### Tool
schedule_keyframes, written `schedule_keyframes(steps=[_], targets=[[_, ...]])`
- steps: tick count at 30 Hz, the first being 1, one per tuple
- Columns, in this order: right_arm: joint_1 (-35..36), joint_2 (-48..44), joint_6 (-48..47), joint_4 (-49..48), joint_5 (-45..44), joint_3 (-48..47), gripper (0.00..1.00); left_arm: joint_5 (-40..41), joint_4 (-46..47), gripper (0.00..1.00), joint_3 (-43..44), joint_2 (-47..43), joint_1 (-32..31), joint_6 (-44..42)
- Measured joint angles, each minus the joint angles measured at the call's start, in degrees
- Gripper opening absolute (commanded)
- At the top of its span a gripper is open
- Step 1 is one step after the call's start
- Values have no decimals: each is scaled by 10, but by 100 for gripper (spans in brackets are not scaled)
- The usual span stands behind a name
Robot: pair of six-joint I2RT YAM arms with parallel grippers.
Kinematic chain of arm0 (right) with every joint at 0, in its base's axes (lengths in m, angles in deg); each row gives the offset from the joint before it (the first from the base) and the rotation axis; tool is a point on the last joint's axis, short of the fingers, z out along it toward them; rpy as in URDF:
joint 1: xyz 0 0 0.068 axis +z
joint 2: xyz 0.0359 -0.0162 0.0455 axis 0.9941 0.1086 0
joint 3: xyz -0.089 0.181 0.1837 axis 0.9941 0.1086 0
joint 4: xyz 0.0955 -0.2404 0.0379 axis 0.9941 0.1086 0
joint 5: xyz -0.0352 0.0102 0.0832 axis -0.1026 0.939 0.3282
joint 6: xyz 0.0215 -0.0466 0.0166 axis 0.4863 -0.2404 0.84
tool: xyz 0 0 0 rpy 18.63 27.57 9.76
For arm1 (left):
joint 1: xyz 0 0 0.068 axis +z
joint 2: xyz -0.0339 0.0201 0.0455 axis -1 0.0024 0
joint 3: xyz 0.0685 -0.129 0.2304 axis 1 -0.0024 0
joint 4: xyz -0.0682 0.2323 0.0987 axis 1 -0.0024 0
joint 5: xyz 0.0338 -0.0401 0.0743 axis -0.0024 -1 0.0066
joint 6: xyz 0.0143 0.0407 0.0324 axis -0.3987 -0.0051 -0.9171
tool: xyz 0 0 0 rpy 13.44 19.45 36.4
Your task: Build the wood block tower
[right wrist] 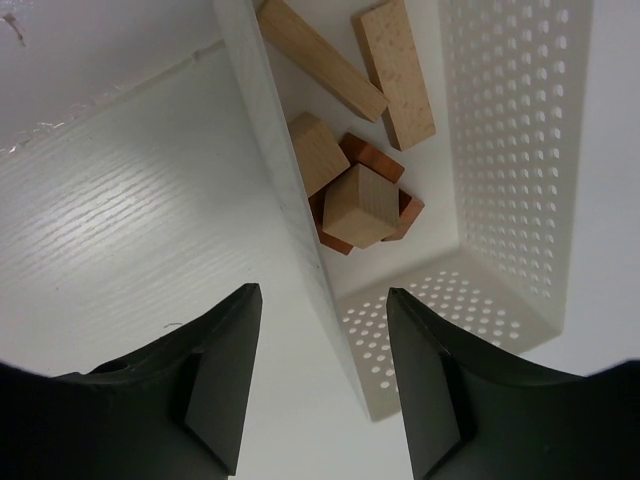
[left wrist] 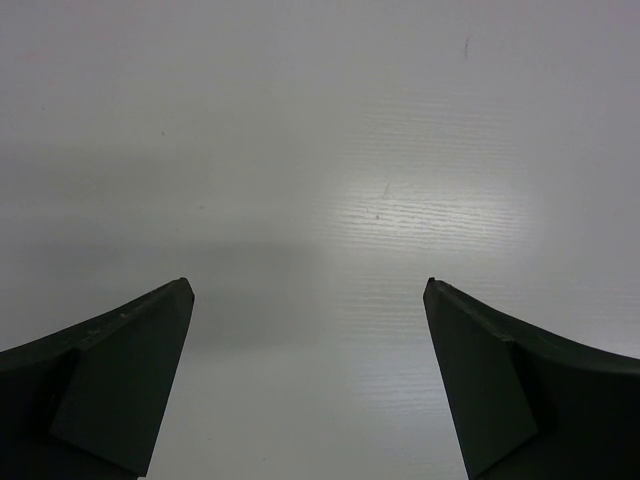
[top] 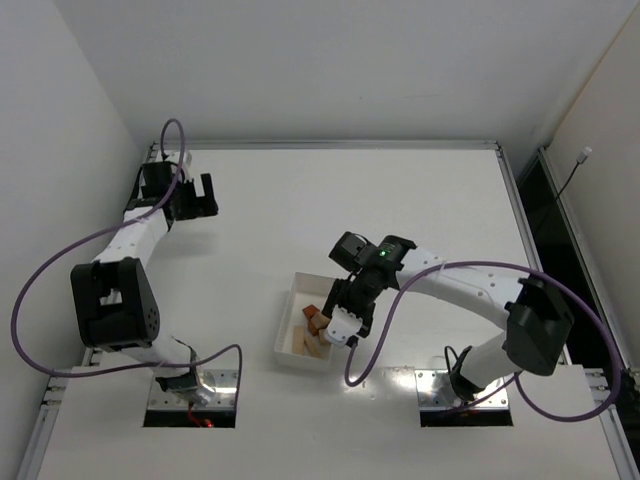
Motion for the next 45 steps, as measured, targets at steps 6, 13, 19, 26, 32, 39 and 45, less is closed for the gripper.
schedule_keyframes(steps=[6,13,19,26,32,39,45], targets=[[0,29,-27,15,2,-10,48,-6,0,100,5,18,3,9],[2,63,-54,30,4,-26,27,-10,0,100,5,19,12,11],[8,101,-63,35,4,-46,6,-12,0,100,5,21,20,11],[22,110,-65,43,-8,-57,5,-16,0,100,17,43,22,12],[36,112,-65,48,-18,-61,0,-20,-2,100,31,65,23,17],[22,182,-12,133,14,-172,0,-34,-4,100,40,66,28,20],[-51,275,185,160,130,-432,0,-53,-3,100,45,78,29,25]])
